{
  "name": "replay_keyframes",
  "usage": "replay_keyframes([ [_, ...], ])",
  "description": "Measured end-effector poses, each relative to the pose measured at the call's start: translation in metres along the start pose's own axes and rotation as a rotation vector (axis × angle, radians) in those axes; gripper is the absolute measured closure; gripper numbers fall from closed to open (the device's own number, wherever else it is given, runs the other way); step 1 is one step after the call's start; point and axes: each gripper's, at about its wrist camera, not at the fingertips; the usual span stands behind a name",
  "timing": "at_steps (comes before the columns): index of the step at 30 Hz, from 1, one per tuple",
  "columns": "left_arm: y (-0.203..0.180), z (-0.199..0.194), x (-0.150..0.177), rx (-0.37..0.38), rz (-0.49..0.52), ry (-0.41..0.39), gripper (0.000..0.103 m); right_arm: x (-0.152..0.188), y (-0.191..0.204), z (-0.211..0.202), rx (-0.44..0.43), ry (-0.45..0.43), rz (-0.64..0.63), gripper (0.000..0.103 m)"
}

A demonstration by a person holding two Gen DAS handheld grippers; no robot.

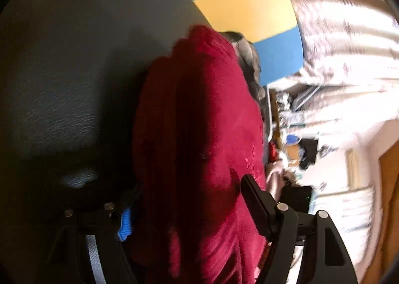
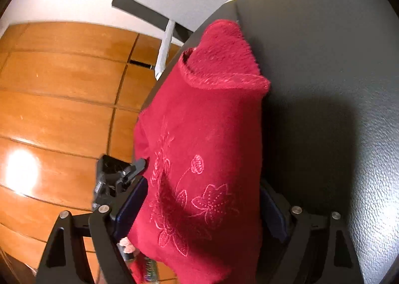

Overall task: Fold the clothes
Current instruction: 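Grasp the folded sweater with both grippers and lift it off the seat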

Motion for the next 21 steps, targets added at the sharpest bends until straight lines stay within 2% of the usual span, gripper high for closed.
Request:
replay_keyframes([
  [1,-0.004,0.001,0.002,-0.019,0.027,-0.005,0.028,0.000,0.004,0.003,0.024,0.005,-0.029,0.018],
  [3,-0.009,0.002,0.007,-0.041,0.057,-0.023,0.029,0.002,0.014,0.009,0.077,0.010,-0.085,0.031],
  [4,-0.011,0.000,0.009,-0.052,0.060,-0.039,0.034,0.003,0.016,0.010,0.083,0.005,-0.097,0.034],
  [5,-0.011,-0.002,0.012,-0.053,0.052,-0.052,0.038,0.004,0.017,0.010,0.073,-0.006,-0.099,0.044],
  [6,-0.009,-0.005,0.016,-0.050,0.041,-0.063,0.044,0.004,0.019,0.008,0.068,-0.014,-0.108,0.051],
  [7,-0.007,-0.009,0.019,-0.037,0.029,-0.071,0.052,0.004,0.021,0.007,0.067,-0.020,-0.122,0.052],
  [9,-0.005,-0.019,0.027,-0.021,0.011,-0.091,0.056,0.004,0.036,0.003,0.073,-0.018,-0.180,0.057],
  [12,-0.009,-0.041,0.048,-0.025,0.025,-0.140,0.058,0.006,0.062,-0.003,0.076,-0.012,-0.269,0.060],
  [15,-0.008,-0.079,0.073,-0.007,0.014,-0.209,0.059,0.013,0.097,-0.005,0.040,-0.007,-0.355,0.060],
  [18,0.005,-0.133,0.103,0.057,-0.035,-0.314,0.059,0.024,0.137,0.001,-0.024,0.010,-0.443,0.060],
  [21,0.020,-0.194,0.140,0.059,-0.067,-0.429,0.059,0.036,0.176,0.016,-0.117,0.047,-0.505,0.060],
])
Point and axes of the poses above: each gripper's, at about its wrist camera, not at the fingertips, and z roughly the way its jaws point, y to its left, x to its underside, and after that the axes turned 7 degrees about -z, right-handed
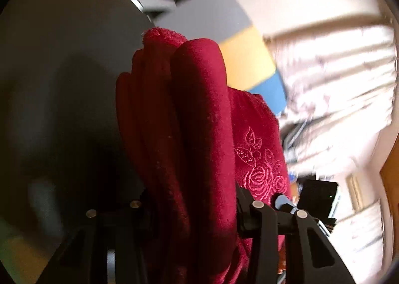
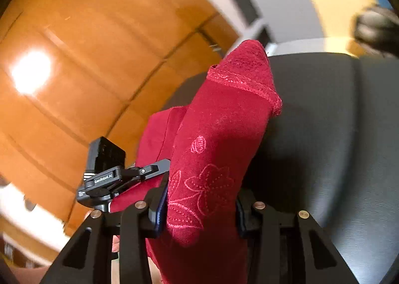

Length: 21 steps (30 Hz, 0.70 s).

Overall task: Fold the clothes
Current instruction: 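Grasp the folded sweater with both grippers and lift it off the seat, then carry the sweater with both grippers over the green glass table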

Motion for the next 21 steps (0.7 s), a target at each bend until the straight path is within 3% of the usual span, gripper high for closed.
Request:
replay_keyframes([
  [5,0.028,-0.137,0.020,-0.123,-0.041,-0.229,0.059,-0.010,0.079,0.078,-0.203,0.102,-0.119,0.060],
  [11,0.081,-0.277,0.045,-0.247,-0.188,-0.470,0.058,-0.013,0.179,0.204,-0.441,0.259,-0.188,0.060],
  [14,0.111,-0.313,0.055,-0.307,-0.255,-0.525,0.058,-0.007,0.221,0.267,-0.503,0.352,-0.201,0.060],
  [17,0.139,-0.330,0.062,-0.351,-0.303,-0.546,0.058,0.013,0.241,0.303,-0.506,0.420,-0.218,0.060],
  [21,0.176,-0.315,0.070,-0.318,-0.369,-0.533,0.057,0.034,0.235,0.331,-0.462,0.486,-0.227,0.059],
])
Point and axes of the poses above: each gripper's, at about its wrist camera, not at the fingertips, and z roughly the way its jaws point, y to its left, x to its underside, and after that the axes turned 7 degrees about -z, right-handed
